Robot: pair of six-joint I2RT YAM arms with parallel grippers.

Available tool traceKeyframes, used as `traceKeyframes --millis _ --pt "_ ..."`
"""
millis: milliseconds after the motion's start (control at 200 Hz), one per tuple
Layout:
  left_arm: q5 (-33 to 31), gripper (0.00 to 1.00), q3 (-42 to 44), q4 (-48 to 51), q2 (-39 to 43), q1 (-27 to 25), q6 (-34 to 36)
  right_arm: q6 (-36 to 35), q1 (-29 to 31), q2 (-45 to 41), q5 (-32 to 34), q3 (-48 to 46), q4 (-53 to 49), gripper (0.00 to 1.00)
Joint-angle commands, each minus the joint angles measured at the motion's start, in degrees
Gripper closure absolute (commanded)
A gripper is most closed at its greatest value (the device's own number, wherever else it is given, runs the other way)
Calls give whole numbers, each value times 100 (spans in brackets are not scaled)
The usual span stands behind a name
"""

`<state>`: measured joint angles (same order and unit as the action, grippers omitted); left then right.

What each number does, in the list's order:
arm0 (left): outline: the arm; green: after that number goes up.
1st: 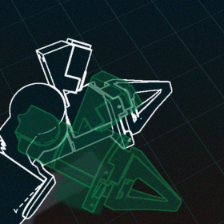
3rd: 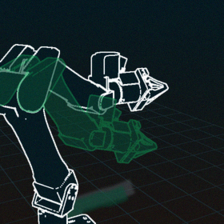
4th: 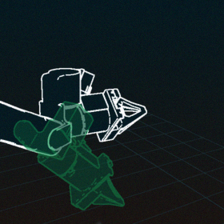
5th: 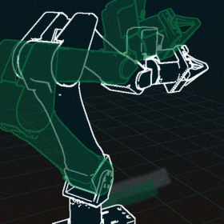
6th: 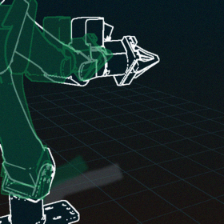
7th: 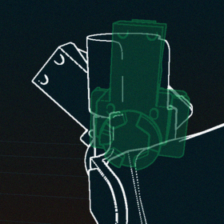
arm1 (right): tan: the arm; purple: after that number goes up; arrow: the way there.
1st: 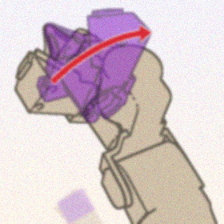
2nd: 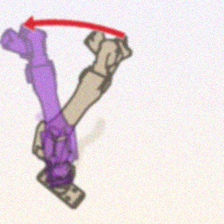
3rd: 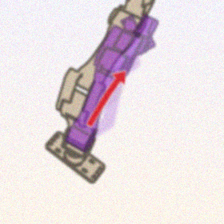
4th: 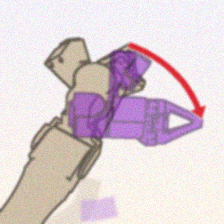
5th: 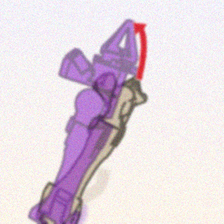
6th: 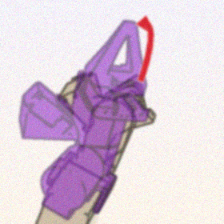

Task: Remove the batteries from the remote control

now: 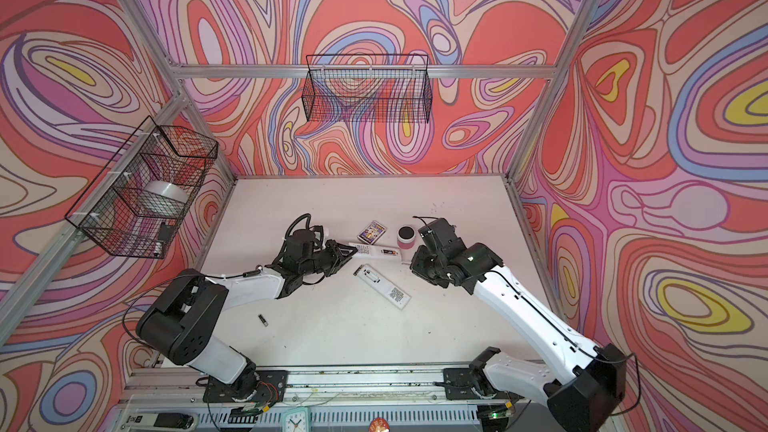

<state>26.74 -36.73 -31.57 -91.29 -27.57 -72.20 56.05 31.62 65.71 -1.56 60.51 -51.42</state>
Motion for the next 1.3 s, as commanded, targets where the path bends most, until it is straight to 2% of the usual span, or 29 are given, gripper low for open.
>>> traceKeyframes --millis 0,220,361,861,1297 --pt "-196 100 99 -392 -208 -11 8 96 -119 127 -190 -214 516 96" --pt "-234 100 136 -620 -362 -38 7 92 -433 496 -779 -485 1407 96" --pt "-216 100 127 -670 -442 -38 6 -1 -542 768 -951 -344 1564 96" --pt "-166 100 201 -894 -531 -39 9 -165 -803 931 -1171 -127 1577 97" --pt "-161 100 297 -807 -322 -38 109 35 -860 1260 -1377 -496 2147 97"
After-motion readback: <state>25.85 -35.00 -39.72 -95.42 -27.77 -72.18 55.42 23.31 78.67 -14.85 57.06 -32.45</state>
